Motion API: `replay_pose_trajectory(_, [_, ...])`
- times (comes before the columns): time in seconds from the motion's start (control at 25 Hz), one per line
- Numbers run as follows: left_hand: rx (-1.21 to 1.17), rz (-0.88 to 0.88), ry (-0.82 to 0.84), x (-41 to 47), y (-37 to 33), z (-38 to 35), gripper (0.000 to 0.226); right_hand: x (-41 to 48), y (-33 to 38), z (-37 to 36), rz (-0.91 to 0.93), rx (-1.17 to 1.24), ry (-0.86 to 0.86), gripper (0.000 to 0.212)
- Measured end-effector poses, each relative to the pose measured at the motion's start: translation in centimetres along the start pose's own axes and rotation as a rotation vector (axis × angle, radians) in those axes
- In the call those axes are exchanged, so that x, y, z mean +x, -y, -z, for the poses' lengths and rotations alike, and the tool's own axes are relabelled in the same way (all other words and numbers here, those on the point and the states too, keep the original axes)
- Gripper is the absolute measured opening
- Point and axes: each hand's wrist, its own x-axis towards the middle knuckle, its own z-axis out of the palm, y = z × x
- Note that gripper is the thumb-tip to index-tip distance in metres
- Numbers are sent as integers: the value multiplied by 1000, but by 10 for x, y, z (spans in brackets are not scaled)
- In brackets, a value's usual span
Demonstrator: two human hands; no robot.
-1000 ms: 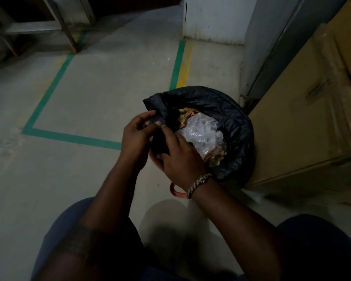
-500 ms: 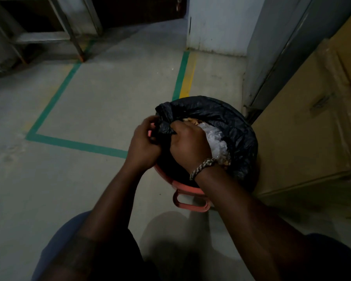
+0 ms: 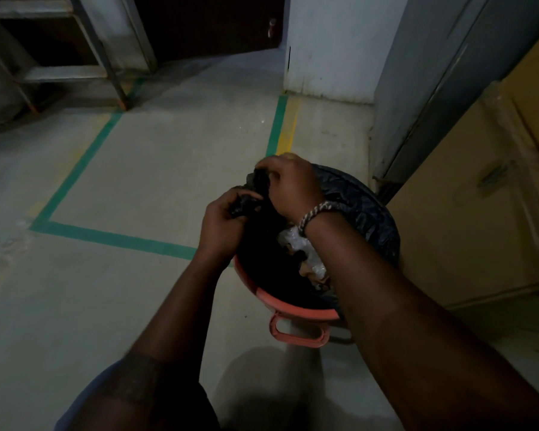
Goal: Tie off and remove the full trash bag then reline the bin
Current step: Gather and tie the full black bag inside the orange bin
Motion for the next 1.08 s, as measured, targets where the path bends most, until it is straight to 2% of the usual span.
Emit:
replay_pose_trajectory(0.08, [-17,-42,39,2,0,1,45,14,-2,-2,18,-47,232,44])
replay_pose_trajectory(0.16, [25,-95,59,6,-2,4,44,25,-3,-7,77,-163,477,40])
replay_pose_trajectory(0.24, [176,-149,42,13,-3,7,46,29,-9,-11,118,-315,556,30])
replay_pose_trajectory(0.32, [375,-199,6,23,0,9,44,29,-19,-8,138,-401,531,28])
replay_pose_trajectory(0.4, [519,-243,-27,28,2,11,33,25,-27,1,133,-377,485,24])
replay_pose_trajectory(0.56, [433,-131,-14,26,3,9,24,23,-38,27,115,-220,405,15])
replay_pose_trajectory(0.64, [413,-103,-16,25,4,6,17,25,-40,42,101,-194,404,20])
replay_pose_trajectory(0.72, [394,-107,-42,25,3,6,27,24,-41,58,61,-171,453,26])
replay_pose_trajectory(0.8, [397,-134,-30,25,0,6,49,21,-38,69,40,-173,477,26])
replay_pose_trajectory(0.92, [336,-155,122,23,-4,-2,76,14,-17,64,122,-144,364,24])
replay_pose_trajectory(1.0, [261,-150,221,22,-7,-11,77,9,4,54,178,-110,270,26])
replay_pose_trajectory(1.08, [219,-132,222,21,-8,-16,66,4,15,47,163,-59,233,26])
